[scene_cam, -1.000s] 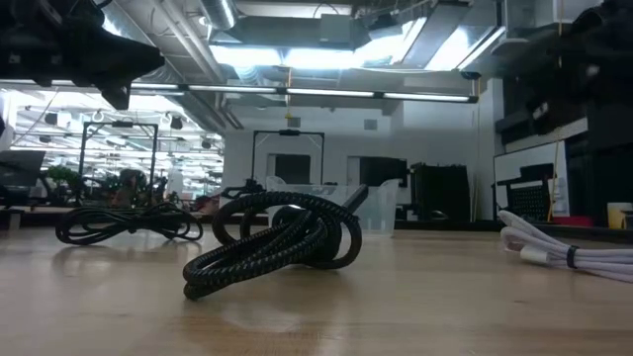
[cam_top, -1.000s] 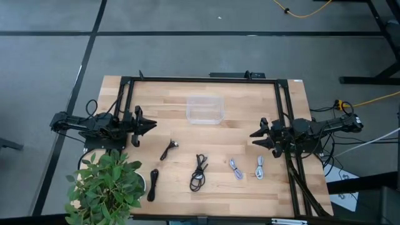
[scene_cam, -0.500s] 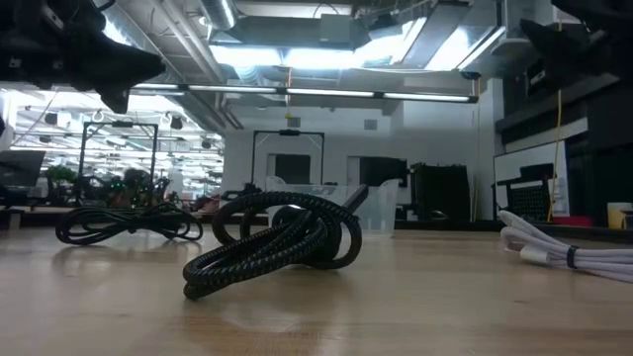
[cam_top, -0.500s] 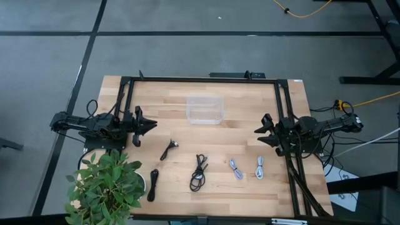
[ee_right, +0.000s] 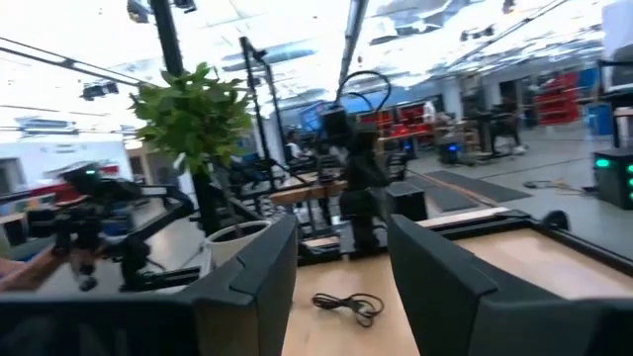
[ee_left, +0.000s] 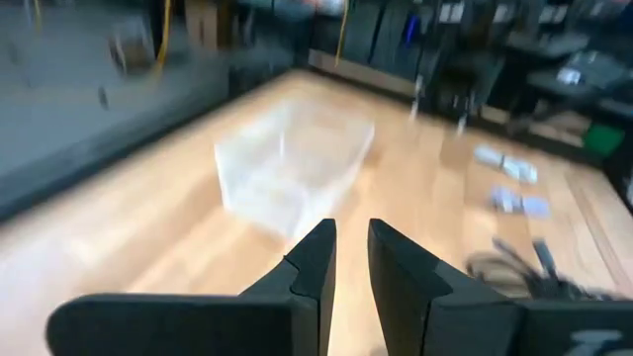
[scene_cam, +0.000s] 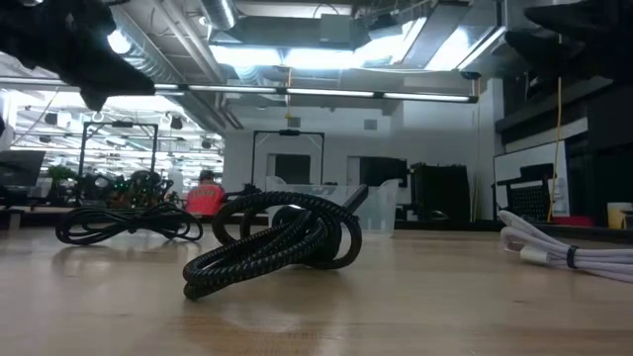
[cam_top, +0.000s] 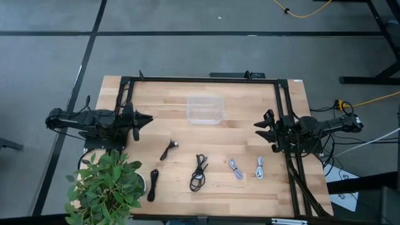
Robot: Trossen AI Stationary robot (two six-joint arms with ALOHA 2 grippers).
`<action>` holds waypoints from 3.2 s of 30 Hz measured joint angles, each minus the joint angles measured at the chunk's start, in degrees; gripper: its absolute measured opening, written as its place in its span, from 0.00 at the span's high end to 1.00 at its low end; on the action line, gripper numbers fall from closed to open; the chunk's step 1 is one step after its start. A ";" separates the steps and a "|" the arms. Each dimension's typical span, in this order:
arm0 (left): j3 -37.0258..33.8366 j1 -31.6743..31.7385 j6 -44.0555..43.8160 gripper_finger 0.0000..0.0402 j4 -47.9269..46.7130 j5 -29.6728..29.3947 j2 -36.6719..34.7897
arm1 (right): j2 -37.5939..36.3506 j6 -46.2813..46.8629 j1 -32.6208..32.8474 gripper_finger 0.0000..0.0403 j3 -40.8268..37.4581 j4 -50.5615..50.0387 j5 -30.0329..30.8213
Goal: Pick and place USB-C Cables
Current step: Put the bottom black charger cable into the transparent bin
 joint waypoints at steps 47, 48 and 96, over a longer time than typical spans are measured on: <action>45.86 17.11 -20.73 0.86 -43.26 53.27 82.53 | 0.02 0.24 0.00 0.59 0.00 -9.85 3.33; 45.86 16.40 -22.35 0.86 -43.24 52.76 82.50 | 0.01 0.24 0.01 0.59 0.00 -9.93 3.33; 45.78 6.31 -29.68 0.76 -28.14 45.35 82.46 | 0.00 0.44 0.01 0.59 0.00 -18.14 3.29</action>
